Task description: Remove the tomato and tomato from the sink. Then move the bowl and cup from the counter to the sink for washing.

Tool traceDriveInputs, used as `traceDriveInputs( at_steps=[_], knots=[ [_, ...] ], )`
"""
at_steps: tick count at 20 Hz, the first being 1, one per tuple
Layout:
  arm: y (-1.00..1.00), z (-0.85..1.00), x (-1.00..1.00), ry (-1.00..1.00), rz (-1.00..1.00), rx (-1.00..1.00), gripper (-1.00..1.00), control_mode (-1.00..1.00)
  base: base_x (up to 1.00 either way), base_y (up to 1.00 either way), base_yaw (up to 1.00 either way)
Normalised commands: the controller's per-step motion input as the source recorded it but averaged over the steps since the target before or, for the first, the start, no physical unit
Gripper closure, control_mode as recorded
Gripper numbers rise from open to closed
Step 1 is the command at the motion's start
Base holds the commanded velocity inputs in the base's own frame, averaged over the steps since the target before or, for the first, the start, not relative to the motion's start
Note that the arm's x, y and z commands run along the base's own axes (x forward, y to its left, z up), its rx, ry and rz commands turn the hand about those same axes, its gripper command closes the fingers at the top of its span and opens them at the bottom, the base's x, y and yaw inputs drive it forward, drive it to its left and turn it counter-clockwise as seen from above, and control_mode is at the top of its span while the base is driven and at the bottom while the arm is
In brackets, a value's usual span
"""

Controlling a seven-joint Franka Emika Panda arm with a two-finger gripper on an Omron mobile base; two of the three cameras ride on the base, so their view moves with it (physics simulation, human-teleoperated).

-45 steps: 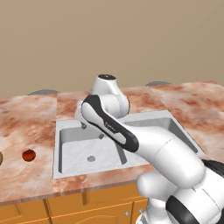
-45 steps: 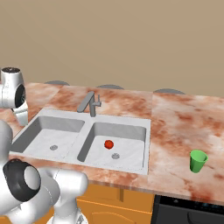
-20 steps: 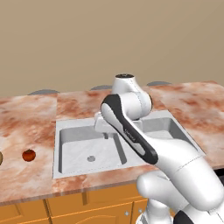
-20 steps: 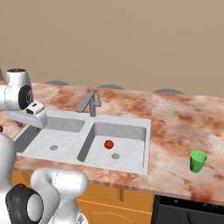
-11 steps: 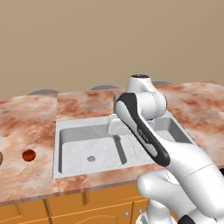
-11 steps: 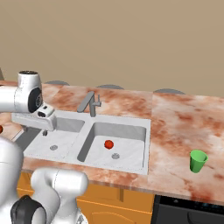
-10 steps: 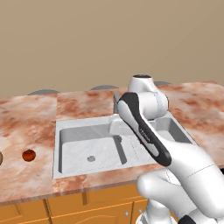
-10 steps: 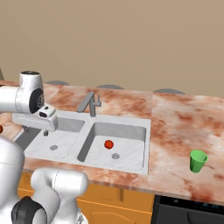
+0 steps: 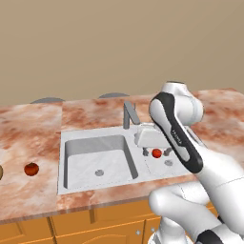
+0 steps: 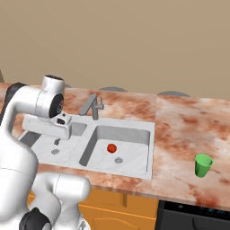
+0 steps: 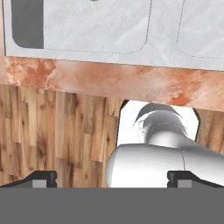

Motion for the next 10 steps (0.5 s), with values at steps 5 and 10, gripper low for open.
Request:
traceDriveInputs(
  at_steps=[5, 10],
  knots=[
    [-0.44, -0.01, -0.2, 0.0, 0.14, 0.11, -1.0, -1.0, 0.0, 0.0, 0.0],
    [-0.41, -0.01, -0.17, -0.04, 0.18, 0.04, -1.0, -1.0, 0.0, 0.0, 0.0]
  ],
)
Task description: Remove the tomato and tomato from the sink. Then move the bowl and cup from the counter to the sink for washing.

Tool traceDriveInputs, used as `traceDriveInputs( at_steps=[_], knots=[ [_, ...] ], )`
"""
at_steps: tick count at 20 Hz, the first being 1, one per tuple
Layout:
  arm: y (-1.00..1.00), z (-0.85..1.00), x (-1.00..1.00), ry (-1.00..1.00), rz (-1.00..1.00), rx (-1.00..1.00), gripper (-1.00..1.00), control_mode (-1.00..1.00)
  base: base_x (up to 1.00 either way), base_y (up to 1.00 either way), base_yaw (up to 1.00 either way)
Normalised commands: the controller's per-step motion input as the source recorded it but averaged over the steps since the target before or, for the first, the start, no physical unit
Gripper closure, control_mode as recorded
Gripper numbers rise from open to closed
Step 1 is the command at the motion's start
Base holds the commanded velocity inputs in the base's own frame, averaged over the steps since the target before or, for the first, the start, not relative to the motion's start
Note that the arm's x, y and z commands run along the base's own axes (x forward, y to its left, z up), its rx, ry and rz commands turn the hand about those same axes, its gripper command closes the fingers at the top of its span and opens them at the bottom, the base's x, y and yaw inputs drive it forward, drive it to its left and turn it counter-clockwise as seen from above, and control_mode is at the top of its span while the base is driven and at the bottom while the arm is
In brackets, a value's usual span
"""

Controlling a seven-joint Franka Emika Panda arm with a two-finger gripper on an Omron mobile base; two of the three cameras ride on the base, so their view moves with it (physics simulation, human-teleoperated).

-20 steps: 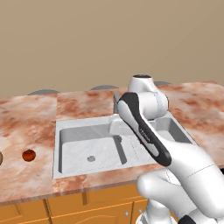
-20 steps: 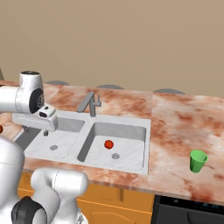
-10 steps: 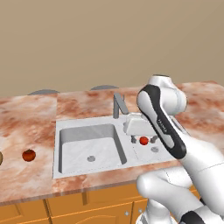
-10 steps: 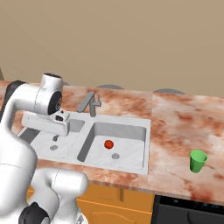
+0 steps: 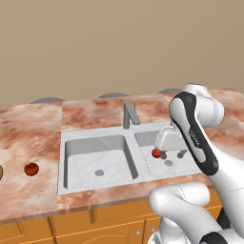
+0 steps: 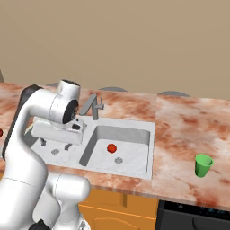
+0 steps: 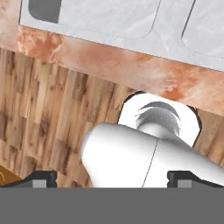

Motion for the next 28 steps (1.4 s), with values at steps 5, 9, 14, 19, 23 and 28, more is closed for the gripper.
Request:
traceDriveInputs(
  at_steps=[5, 9, 14, 19, 23, 28],
  knots=[
    [-0.36, -0.01, -0.1, -0.09, 0.18, 0.0, -1.0, -1.0, 0.0, 0.0, 0.0],
    [-0.36, -0.02, -0.04, -0.1, 0.08, 0.0, -1.0, -1.0, 0.0, 0.0, 0.0],
    [-0.37, -0.05, -0.05, -0.1, 0.02, 0.0, -1.0, -1.0, 0.0, 0.0, 0.0],
    [-0.31, -0.02, 0.0, -0.14, 0.05, 0.0, -1.0, -1.0, 0.0, 0.0, 0.0],
    [-0.34, 0.0, 0.0, -0.16, 0.09, 0.0, -1.0, -1.0, 0.0, 0.0, 0.0],
    [-0.33, -0.01, 0.04, -0.1, 0.04, 0.0, -1.0, -1.0, 0.0, 0.0, 0.0]
  ],
)
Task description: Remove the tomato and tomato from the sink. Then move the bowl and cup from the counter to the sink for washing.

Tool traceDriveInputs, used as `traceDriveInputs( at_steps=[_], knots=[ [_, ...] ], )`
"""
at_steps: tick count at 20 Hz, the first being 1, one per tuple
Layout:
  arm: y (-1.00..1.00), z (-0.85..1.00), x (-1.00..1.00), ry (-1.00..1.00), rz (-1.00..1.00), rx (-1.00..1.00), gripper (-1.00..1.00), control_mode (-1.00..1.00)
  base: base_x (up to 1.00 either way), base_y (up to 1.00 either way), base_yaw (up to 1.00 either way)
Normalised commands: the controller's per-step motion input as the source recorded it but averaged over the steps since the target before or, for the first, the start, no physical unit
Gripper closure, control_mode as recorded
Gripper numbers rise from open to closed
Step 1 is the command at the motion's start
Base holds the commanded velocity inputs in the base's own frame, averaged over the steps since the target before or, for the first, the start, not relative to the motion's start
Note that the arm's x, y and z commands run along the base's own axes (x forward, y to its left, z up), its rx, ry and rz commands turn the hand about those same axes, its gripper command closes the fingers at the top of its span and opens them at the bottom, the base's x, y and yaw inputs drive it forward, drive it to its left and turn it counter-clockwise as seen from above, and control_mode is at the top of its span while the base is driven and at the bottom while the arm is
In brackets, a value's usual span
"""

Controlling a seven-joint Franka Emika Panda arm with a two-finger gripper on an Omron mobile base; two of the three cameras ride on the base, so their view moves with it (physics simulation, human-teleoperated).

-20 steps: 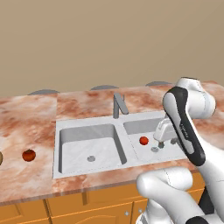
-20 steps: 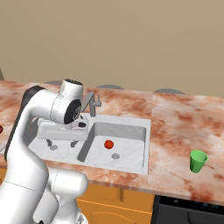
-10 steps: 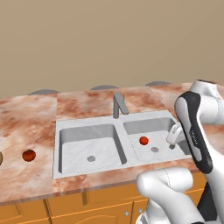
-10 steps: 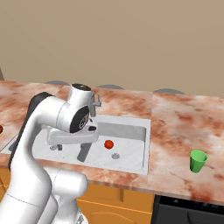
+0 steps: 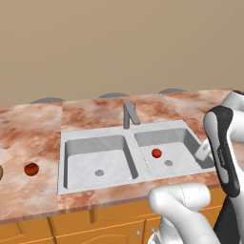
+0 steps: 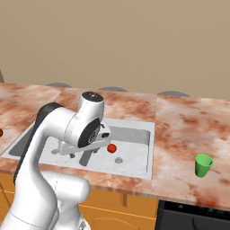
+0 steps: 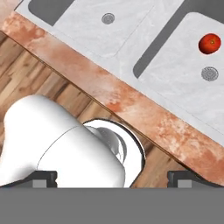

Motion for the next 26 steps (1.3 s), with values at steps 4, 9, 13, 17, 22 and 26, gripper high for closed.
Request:
traceDriveInputs(
  at_steps=[4, 9, 13, 17, 22, 26],
  knots=[
    [-0.23, -0.03, 0.12, -0.02, 0.01, 0.0, -1.0, -1.0, 0.0, 0.0, 0.0],
    [-0.22, 0.0, 0.14, -0.02, 0.0, 0.03, -1.0, -1.0, 0.0, 0.0, 0.0],
    [-0.12, 0.0, 0.16, -0.06, 0.0, 0.06, -1.0, -1.0, 0.0, 0.0, 0.0],
    [-0.05, -0.04, 0.14, -0.1, 0.0, 0.1, -1.0, -1.0, 0.0, 0.0, 0.0],
    [-0.01, -0.08, 0.16, -0.11, 0.0, 0.07, -1.0, -1.0, 0.0, 0.0, 0.0],
    [0.0, -0.11, 0.2, -0.07, 0.0, 0.01, -1.0, -1.0, 0.0, 0.0, 0.0]
  ],
)
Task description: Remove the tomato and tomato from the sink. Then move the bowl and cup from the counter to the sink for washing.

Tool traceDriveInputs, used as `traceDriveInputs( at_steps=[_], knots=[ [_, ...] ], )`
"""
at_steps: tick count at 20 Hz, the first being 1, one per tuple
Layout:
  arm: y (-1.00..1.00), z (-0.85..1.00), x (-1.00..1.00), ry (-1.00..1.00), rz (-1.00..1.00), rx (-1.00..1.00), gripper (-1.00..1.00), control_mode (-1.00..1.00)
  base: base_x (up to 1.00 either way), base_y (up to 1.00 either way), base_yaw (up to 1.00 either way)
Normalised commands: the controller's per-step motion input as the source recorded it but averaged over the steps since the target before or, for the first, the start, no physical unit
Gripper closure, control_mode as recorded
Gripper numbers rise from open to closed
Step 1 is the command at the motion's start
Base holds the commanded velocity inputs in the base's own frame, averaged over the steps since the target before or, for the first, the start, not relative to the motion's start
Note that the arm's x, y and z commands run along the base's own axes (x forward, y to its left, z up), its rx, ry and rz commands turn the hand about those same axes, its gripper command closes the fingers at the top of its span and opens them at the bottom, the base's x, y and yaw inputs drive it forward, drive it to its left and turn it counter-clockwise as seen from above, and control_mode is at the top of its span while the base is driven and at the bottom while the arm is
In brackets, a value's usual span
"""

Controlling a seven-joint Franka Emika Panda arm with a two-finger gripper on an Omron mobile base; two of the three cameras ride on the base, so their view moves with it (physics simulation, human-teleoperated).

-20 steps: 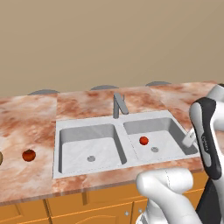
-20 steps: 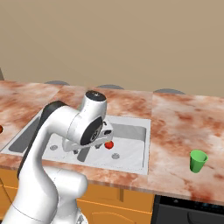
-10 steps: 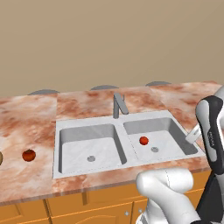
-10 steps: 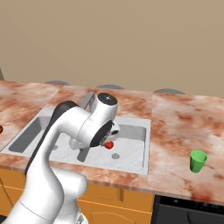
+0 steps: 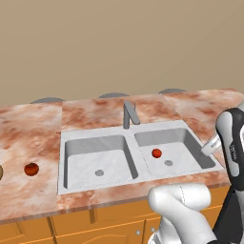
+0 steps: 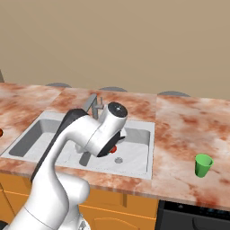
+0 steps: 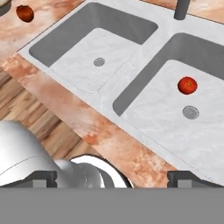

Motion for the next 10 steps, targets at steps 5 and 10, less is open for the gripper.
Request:
traceDriveInputs(
  at_steps=[5, 10],
  knots=[
    [0.0, -0.11, 0.26, 0.01, -0.03, 0.0, -1.0, -1.0, 0.0, 0.0, 0.0],
    [-0.02, -0.07, 0.28, 0.09, -0.1, 0.0, -1.0, -1.0, 0.0, 0.0, 0.0]
  ],
)
